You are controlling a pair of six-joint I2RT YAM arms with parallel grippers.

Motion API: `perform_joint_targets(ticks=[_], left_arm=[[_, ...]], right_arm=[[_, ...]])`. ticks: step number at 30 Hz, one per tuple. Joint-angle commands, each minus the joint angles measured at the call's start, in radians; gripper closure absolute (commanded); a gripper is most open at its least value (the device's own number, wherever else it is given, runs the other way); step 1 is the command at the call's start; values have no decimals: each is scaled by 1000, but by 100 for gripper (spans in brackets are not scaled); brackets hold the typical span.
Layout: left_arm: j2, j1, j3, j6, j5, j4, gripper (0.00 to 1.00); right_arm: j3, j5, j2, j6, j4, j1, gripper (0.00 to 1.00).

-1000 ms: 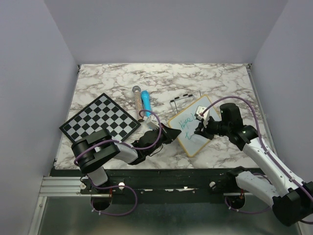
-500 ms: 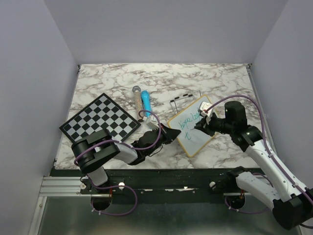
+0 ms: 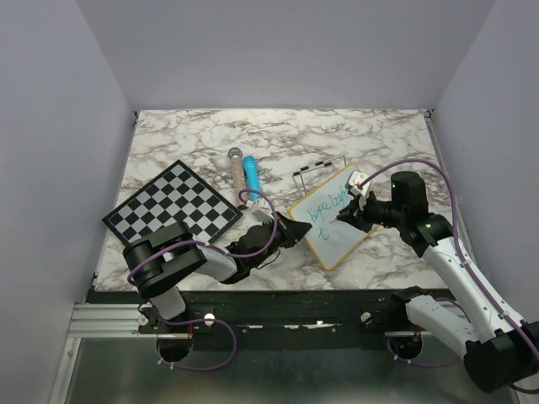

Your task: Write a sentence on the whiteboard

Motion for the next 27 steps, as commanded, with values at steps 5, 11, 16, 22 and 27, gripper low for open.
perform_joint_targets(ticks=[5,11,16,22,27], left_arm=[[2,-5,0,2,-8,77,100],[2,-5,-2,1,-11,80,100],[1,-5,-5,1,-11,82,100],[1,-5,-6,-1,-12,85,100],[1,-5,-8,-1,-12,85,100]], right_arm=[[-8,-38,8,10,-6,-12,99],[-13,-41,10,12,-3,-17,100],[-13,-48,11,16,-5,-17,99],[-14,-48,8,19,-3,-17,99],[-14,-49,8,21,-3,-17,99]])
